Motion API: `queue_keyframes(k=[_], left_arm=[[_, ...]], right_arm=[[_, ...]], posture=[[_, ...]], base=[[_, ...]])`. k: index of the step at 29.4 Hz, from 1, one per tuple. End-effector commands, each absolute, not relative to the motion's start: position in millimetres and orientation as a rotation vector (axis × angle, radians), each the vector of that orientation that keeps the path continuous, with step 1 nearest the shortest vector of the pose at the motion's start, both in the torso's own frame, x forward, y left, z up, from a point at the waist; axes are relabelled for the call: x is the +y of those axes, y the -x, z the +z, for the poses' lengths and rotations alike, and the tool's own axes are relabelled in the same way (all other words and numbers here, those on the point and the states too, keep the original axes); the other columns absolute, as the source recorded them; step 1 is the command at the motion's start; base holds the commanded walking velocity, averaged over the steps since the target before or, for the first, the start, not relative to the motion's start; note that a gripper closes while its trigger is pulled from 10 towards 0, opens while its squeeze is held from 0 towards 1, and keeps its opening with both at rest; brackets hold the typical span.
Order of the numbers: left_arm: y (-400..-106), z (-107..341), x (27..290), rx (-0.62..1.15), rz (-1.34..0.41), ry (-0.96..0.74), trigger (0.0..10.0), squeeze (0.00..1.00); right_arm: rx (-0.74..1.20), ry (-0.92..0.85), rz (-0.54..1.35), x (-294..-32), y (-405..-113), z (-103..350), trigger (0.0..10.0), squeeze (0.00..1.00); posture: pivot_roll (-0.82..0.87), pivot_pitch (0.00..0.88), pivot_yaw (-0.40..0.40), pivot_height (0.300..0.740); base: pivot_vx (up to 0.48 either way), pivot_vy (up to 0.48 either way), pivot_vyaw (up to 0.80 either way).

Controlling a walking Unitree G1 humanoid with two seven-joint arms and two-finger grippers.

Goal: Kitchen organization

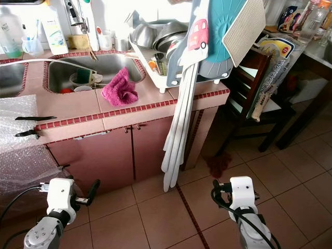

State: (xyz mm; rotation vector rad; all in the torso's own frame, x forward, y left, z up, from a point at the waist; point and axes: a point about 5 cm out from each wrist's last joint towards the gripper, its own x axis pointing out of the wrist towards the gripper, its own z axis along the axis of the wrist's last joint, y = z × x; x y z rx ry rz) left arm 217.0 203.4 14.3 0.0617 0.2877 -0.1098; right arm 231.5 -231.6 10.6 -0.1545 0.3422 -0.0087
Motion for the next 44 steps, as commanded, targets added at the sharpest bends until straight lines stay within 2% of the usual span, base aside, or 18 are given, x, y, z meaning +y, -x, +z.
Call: queue_keyframes(k=[1,8,36,44], left_arm=[[-287.4,72.6,193.1,0.195,0.049,0.033,10.0,0.0],[-292.6,71.2,189.0,0.188,0.009,0.001,10.0,0.0],[-292.6,71.2,189.0,0.188,0.009,0.001,10.0,0.0],[-296.0,72.7,187.5,0.172,0.022,0.009,10.0,0.0]], right_arm=[[0.114,0.056,0.011,-170.9,-293.8,70.2,10.0,0.0],[0.171,0.06,-0.026,-189.4,-298.3,65.6,10.0,0.0],[0.171,0.06,-0.026,-189.4,-298.3,65.6,10.0,0.0],[0.18,-0.01,-0.015,-183.5,-292.0,60.6,10.0,0.0]], posture=[[0.1,0.0,-0.069,0.74],[0.1,0.0,-0.079,0.74],[0.1,0.0,-0.079,0.74],[0.09,0.0,-0.082,0.74]], base=[[0.0,0.0,0.0],[0.0,0.0,0.0],[0.0,0.0,0.0],[0.0,0.0,0.0]])
